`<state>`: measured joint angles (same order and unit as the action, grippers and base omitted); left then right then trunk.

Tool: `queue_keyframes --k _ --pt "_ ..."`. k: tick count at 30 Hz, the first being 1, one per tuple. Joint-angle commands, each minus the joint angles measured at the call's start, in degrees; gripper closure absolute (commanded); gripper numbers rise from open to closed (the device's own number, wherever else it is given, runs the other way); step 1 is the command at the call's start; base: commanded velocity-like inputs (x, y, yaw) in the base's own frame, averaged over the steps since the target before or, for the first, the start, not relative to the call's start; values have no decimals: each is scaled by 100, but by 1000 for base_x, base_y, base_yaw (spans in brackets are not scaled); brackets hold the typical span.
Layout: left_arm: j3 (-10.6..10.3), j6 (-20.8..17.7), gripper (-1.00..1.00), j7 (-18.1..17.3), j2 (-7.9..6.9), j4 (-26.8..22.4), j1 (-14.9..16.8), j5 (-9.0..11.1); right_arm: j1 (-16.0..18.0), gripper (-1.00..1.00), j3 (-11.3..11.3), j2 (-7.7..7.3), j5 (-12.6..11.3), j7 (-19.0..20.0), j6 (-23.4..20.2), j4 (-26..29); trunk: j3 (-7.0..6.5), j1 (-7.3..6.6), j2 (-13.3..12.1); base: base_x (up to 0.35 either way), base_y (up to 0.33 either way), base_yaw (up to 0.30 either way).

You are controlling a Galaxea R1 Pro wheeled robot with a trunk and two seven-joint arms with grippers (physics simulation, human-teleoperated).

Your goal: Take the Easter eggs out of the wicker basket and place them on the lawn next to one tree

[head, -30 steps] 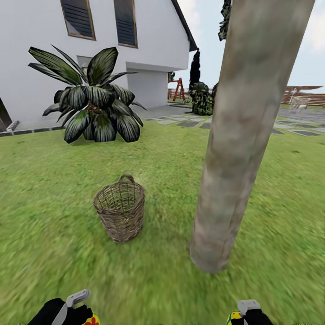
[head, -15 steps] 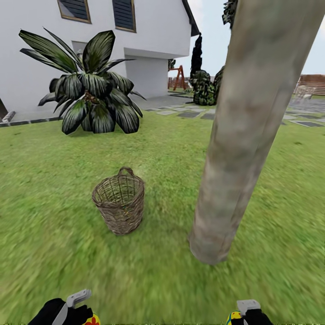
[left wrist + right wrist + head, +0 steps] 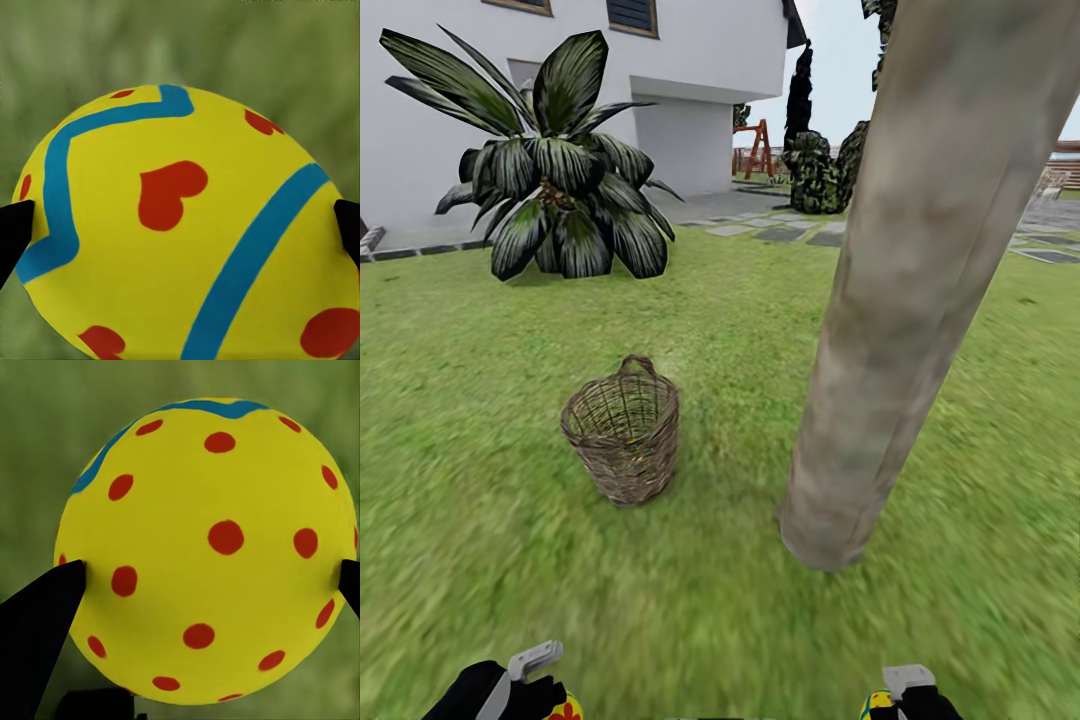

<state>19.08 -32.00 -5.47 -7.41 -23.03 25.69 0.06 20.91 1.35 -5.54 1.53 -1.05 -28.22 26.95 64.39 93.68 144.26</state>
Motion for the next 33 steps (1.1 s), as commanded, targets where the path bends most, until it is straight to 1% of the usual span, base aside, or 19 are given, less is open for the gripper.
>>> queue_keyframes --k 1,4,6,9,11,19,22,23,24,26,30,33 --pt "34 -33 100 -28 3 -8 3 1 0 100 14 12 20 -10 -34 6 5 -1 2 0 0 0" --pt "39 -26 100 -32 -1 -8 3 2 0 100 12 26 22 -10 -34 4 5 -1 2 0 0 0" --pt "42 -26 100 -33 3 -8 2 2 0 100 2 22 -17 13 -31 3 5 -1 2 0 0 -32" --pt "43 -26 100 -33 3 -8 3 3 0 100 3 25 -40 33 -45 3 5 -1 2 0 0 -215" --pt "43 -26 100 -33 7 -8 3 3 0 100 13 34 -37 13 -35 3 5 -1 2 32 0 -45" --pt "43 -26 100 -33 10 -8 4 11 0 100 14 31 -37 15 -27 3 5 -1 2 287 0 -1" --pt "43 -26 100 -33 12 -8 1 11 0 100 11 27 -39 17 -26 3 5 -1 2 54 0 0" --pt "62 8 100 -59 -22 -42 -2 8 -6 100 -20 -6 -59 50 8 -14 5 -1 2 0 0 0" --pt "28 40 100 -52 -48 -74 -2 10 -6 100 -26 -39 -57 43 40 -2 5 -1 2 0 0 0" --pt "0 104 100 -51 -52 -139 -2 11 -5 100 -26 -104 -57 38 19 1 5 -1 2 0 0 0" --pt "2 232 100 -9 78 -160 -2 -32 -5 100 -21 -234 -56 19 149 3 5 -1 2 0 0 0" --pt "8 327 100 -8 100 -137 -2 -25 -5 100 -21 -331 -56 17 245 -3 5 -1 2 13 -9 0"
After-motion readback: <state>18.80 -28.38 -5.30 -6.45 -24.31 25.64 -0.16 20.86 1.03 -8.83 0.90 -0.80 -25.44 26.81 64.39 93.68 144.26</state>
